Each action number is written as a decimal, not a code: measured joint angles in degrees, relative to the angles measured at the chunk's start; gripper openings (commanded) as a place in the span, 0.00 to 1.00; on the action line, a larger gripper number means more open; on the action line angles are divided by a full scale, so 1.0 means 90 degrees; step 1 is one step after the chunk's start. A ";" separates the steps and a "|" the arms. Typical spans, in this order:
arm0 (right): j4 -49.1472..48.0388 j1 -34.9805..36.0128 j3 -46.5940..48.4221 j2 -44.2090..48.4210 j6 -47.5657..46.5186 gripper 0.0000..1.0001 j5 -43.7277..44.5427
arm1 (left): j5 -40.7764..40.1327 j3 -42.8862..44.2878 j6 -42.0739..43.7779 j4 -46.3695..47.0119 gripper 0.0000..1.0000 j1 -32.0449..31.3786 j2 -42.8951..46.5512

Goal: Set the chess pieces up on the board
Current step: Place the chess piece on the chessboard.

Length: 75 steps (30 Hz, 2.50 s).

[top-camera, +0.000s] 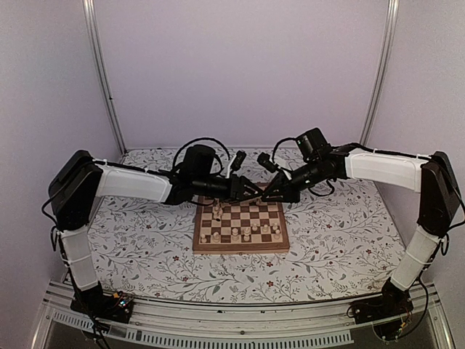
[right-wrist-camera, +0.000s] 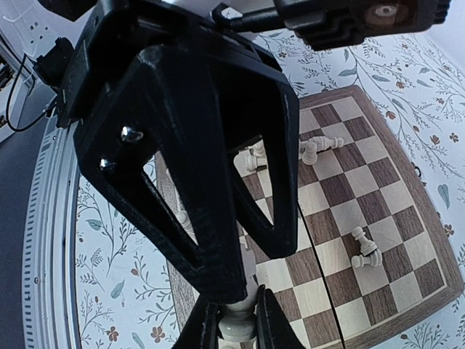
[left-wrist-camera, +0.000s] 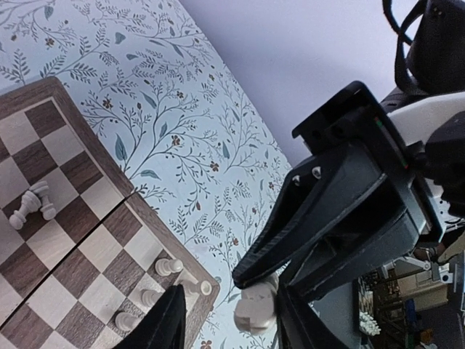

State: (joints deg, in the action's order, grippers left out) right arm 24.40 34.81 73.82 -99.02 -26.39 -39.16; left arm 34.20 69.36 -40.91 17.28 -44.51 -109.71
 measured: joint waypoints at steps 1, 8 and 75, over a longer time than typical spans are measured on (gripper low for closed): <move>0.0012 0.0000 -0.0002 0.0000 0.0000 0.04 0.0005 | 0.0041 0.0015 -0.0041 0.0007 0.40 0.0000 -0.0032; 0.0029 -0.0005 -0.0007 0.0000 -0.0002 0.05 -0.0019 | 0.0289 0.0134 -0.0250 0.0095 0.21 -0.0012 -0.0087; 0.0143 -0.2084 -0.0476 0.0736 -0.0418 0.54 -0.0350 | -0.3485 0.4335 0.4405 -0.6785 0.16 -0.1923 -0.2154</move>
State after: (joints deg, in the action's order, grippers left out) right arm 25.69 16.05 69.54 -92.40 -30.15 -42.30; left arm 2.83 108.38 -1.26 -43.79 -61.82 -129.10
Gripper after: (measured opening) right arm 0.543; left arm 0.171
